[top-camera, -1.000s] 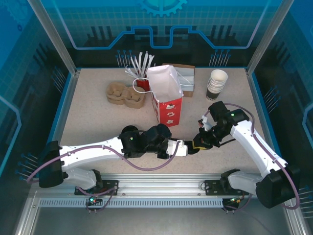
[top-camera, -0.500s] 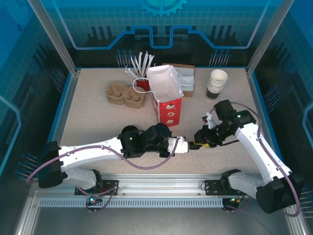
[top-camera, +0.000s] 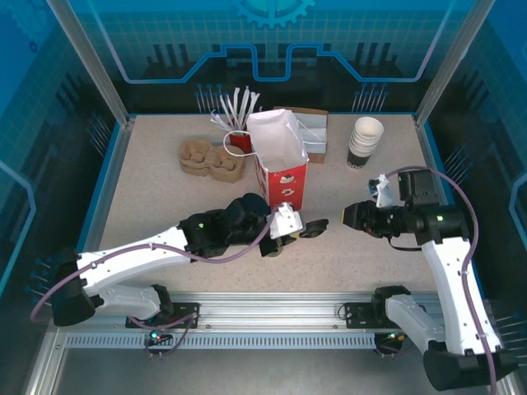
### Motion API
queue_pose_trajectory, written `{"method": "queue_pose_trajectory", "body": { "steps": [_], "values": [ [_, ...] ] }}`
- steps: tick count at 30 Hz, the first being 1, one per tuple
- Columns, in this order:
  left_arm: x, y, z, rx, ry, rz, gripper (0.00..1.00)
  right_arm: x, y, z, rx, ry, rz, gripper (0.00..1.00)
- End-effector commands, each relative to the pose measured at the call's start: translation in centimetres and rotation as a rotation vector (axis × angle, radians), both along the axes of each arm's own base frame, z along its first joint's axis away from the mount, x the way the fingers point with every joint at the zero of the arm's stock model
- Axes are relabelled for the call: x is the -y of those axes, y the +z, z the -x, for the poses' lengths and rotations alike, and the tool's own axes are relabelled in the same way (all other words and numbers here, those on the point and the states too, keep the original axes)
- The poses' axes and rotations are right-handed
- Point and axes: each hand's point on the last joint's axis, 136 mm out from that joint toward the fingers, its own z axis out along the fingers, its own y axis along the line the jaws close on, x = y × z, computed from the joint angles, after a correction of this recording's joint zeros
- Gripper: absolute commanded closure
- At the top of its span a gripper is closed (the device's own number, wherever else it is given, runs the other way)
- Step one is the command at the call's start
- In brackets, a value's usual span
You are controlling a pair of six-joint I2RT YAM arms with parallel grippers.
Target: Pack the takeout coffee
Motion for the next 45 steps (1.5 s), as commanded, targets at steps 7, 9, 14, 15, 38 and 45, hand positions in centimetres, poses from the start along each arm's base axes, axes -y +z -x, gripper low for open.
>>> {"method": "queue_pose_trajectory", "body": {
  "steps": [7, 9, 14, 15, 38, 45],
  "values": [
    [-2.9, 0.2, 0.8, -0.306, 0.113, 0.135, 0.87, -1.9, 1.5, -0.4, 0.149, 0.07, -0.15, 0.57],
    [-3.4, 0.1, 1.0, -0.352, 0.13, 0.153, 0.87, -2.1, 1.2, -0.6, 0.152, 0.068, -0.16, 0.57],
    [-5.1, -0.7, 0.8, -0.457, 0.206, 0.184, 0.89, -2.9, 0.1, -0.9, 0.155, 0.086, -0.174, 0.57],
    [-5.4, -0.9, 0.7, -0.481, 0.216, 0.194, 0.89, -3.2, -0.1, -0.8, 0.153, 0.094, -0.172, 0.57],
    [-9.5, -5.8, -2.2, -0.862, 0.435, 0.34, 0.89, -9.2, -7.1, -1.3, 0.009, 0.201, -0.197, 0.53],
    [-9.8, -6.4, -2.2, -0.928, 0.439, 0.376, 0.89, -9.9, -7.9, -1.8, 0.006, 0.216, -0.198, 0.53]
  ]
}}
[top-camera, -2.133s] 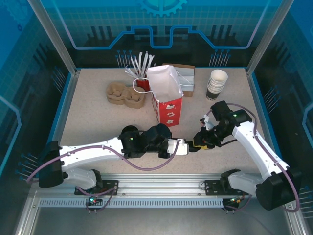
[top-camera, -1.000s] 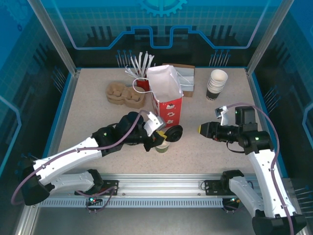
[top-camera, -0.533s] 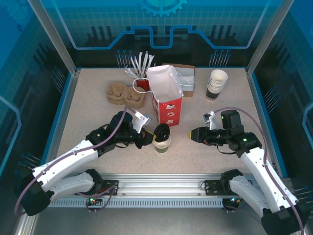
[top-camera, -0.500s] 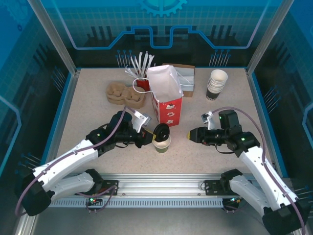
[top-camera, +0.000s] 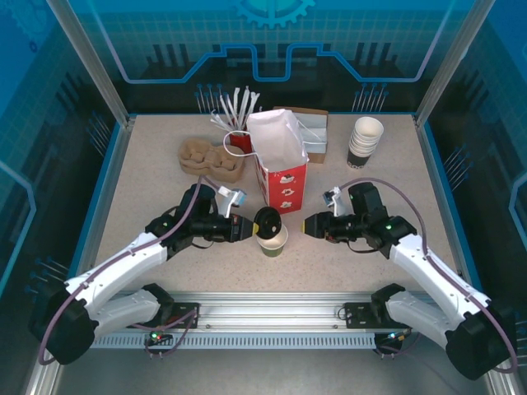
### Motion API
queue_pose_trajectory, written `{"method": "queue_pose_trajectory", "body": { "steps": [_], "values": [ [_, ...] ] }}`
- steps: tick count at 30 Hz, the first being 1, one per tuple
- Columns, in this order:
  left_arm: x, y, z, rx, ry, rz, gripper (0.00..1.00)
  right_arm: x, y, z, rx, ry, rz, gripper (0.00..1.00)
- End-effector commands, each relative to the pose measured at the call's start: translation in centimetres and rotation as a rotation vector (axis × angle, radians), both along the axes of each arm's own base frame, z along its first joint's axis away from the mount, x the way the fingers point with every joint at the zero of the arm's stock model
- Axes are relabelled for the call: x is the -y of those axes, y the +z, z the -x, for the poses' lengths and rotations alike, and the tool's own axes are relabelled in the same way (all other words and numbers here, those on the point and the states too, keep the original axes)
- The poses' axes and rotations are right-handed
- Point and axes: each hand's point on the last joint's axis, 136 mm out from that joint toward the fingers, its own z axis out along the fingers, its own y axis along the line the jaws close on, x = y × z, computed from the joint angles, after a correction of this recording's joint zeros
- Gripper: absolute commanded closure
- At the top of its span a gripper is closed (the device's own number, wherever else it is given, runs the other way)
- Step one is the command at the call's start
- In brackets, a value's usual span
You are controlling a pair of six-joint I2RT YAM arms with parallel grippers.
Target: Pack the takeout coffee
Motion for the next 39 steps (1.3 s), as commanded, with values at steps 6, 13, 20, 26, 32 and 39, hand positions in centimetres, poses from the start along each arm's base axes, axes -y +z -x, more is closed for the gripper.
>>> {"method": "queue_pose_trajectory", "body": {
  "steps": [6, 13, 20, 26, 32, 39],
  "values": [
    [0.2, -0.9, 0.7, -0.101, -0.017, 0.074, 0.89, -1.3, -0.4, -0.8, 0.02, 0.019, -0.033, 0.51],
    [0.4, -1.9, 0.5, -0.178, -0.004, 0.109, 0.88, -2.2, -1.1, -1.2, 0.001, 0.04, -0.026, 0.51],
    [0.4, -2.7, 0.3, -0.225, 0.0, 0.117, 0.85, -2.7, -1.8, -1.4, -0.01, 0.049, -0.017, 0.51],
    [0.4, -3.1, 0.2, -0.241, 0.003, 0.11, 0.8, -3.2, -2.5, -1.4, -0.023, 0.059, -0.008, 0.51],
    [0.3, -3.4, 0.3, -0.246, 0.004, 0.099, 0.75, -3.8, -2.9, -1.5, -0.026, 0.07, 0.004, 0.51],
    [-0.1, -3.8, 0.2, -0.254, 0.018, 0.09, 0.73, -4.5, -2.7, -1.7, -0.03, 0.084, 0.002, 0.51]
  ]
}}
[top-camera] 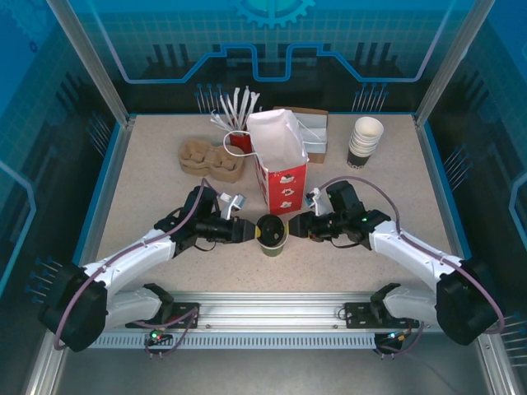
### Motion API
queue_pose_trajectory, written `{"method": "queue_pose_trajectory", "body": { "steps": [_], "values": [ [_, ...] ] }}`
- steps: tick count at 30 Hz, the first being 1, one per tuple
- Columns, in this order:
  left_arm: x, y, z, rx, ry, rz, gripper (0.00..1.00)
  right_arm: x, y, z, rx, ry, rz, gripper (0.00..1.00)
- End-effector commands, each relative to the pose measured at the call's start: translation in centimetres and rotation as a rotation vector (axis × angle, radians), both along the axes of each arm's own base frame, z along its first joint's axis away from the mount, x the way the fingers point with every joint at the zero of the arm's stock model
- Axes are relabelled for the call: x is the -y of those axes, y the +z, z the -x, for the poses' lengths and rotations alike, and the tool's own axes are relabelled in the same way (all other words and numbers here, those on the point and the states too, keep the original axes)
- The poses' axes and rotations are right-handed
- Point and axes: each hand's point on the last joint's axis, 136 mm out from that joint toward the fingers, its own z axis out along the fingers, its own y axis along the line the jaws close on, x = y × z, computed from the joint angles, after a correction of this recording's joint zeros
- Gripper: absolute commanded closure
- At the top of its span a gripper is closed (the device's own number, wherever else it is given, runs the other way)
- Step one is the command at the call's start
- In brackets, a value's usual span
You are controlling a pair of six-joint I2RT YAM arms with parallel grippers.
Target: Pack the takeout coffee
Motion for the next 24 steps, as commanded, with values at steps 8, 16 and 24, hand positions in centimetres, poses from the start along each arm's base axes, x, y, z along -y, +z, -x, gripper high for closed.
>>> {"method": "queue_pose_trajectory", "body": {
  "steps": [8, 16, 24],
  "values": [
    [-0.7, -1.3, -0.1, -0.061, 0.021, -0.01, 0.73, -1.3, 1.0, -0.6, 0.03, 0.022, -0.012, 0.49],
    [-0.7, -1.6, -0.1, -0.069, 0.022, -0.011, 0.73, -1.4, 1.0, -0.4, 0.032, 0.029, -0.009, 0.46],
    [-0.4, -1.7, 0.2, -0.086, -0.002, 0.004, 0.73, -1.4, 0.8, -0.3, 0.031, 0.03, -0.005, 0.42]
  ]
}}
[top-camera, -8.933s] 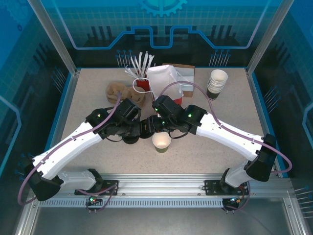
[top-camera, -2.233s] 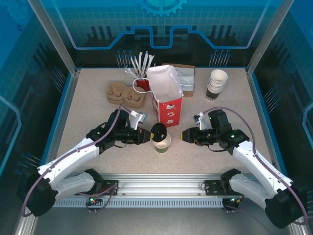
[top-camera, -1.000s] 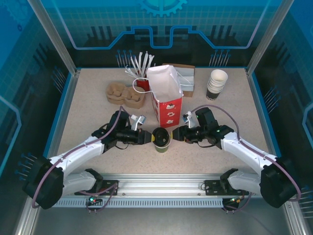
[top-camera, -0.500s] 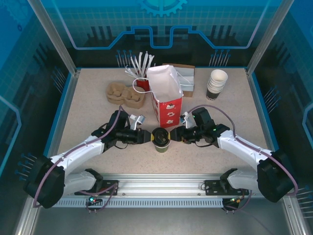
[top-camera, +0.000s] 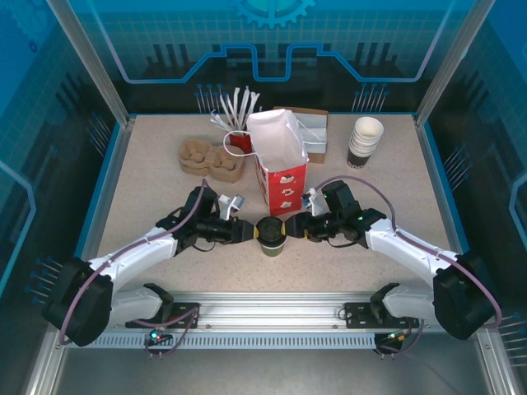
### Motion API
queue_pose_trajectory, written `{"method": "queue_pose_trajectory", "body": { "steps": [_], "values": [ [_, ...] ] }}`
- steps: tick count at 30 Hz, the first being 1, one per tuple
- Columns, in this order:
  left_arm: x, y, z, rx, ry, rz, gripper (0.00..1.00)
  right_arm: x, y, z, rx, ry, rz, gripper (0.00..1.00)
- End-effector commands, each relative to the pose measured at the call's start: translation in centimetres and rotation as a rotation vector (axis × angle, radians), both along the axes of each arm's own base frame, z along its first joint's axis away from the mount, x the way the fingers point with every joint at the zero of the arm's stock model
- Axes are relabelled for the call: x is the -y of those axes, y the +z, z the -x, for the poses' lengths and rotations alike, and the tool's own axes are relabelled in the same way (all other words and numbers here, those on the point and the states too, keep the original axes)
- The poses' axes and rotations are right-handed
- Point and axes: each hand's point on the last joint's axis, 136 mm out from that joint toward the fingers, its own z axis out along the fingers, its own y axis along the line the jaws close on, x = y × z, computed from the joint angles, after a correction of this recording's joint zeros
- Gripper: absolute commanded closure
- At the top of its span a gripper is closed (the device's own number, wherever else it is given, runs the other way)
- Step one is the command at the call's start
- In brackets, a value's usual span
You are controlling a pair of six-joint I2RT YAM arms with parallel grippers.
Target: Pack the takeout coffee
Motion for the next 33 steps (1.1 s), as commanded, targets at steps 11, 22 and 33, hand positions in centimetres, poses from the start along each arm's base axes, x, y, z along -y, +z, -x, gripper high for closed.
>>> {"method": "queue_pose_trajectory", "body": {
  "steps": [11, 22, 33],
  "values": [
    [0.0, 1.3, 1.0, -0.025, -0.054, 0.018, 0.64, -0.8, 1.1, -0.3, 0.032, 0.023, -0.012, 0.37],
    [-0.4, 3.4, 0.1, 0.072, -0.027, -0.001, 0.39, -0.3, 2.3, 0.1, 0.065, 0.034, 0.003, 0.35],
    [-1.6, 2.7, -2.5, 0.086, 0.111, -0.113, 0.29, -0.1, 2.8, 0.1, 0.085, 0.04, 0.015, 0.33]
  ]
}}
